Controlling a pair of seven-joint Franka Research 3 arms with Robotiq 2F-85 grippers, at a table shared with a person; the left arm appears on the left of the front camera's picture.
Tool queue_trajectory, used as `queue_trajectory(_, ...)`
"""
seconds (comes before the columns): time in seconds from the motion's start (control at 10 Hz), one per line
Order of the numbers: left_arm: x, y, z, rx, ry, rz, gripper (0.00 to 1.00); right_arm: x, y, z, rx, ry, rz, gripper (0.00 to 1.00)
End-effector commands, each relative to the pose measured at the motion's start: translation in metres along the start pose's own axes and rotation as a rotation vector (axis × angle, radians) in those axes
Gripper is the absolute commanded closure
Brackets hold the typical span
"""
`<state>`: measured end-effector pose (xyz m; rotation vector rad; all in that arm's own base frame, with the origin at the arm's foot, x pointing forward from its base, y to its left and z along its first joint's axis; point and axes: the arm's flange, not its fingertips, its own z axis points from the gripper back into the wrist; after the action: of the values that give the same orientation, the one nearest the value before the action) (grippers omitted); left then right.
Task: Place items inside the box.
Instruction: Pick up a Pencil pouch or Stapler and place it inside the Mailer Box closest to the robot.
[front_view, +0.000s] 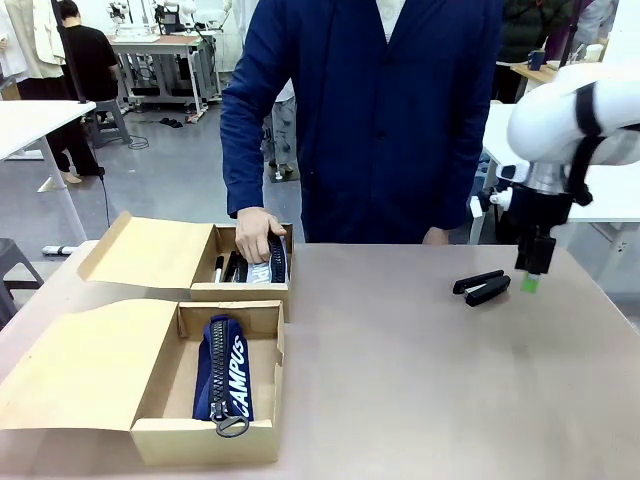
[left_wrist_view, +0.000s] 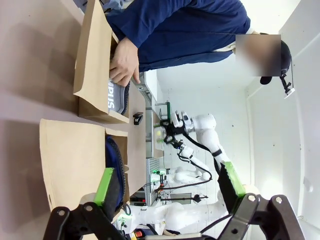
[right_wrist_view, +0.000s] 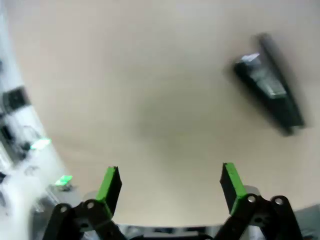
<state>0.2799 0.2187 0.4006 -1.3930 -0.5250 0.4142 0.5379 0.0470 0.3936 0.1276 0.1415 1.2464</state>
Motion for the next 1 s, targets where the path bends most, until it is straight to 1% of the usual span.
queue_trajectory(0.0, -0.005, -0.001, -0.001, -0.017, -0.006, -0.02, 0.0, -0.006, -0.038, -0.002, -0.213, -0.053, 0.298, 0.0)
queue_trajectory(0.1, -0.005, -0.001, -0.001, -0.017, -0.006, -0.02, 0.0, -0.002, -0.045, -0.006, -0.197, -0.058, 0.371, 0.0)
queue_trajectory(0.2, -0.005, -0.001, -0.001, -0.017, -0.006, -0.02, 0.0, 0.005, -0.053, -0.011, -0.193, -0.031, 0.424, 0.0)
queue_trajectory(0.3, -0.005, -0.001, -0.001, -0.017, -0.006, -0.02, 0.0, 0.011, -0.062, -0.019, -0.152, -0.025, 0.492, 0.0)
queue_trajectory(0.4, -0.005, -0.001, -0.001, -0.017, -0.006, -0.02, 0.0, 0.015, -0.068, -0.027, -0.143, -0.025, 0.526, 0.0)
queue_trajectory(0.5, -0.005, -0.001, -0.001, -0.017, -0.006, -0.02, 0.0, 0.019, -0.073, -0.036, -0.104, -0.03, 0.537, 0.0)
queue_trajectory(0.7, -0.005, -0.001, -0.001, -0.017, -0.006, -0.02, 0.0, 0.027, -0.076, -0.055, -0.125, -0.026, 0.573, 0.0)
queue_trajectory(0.9, -0.005, -0.001, -0.001, -0.017, -0.006, -0.02, 0.0, 0.036, -0.079, -0.073, -0.065, -0.027, 0.605, 0.0)
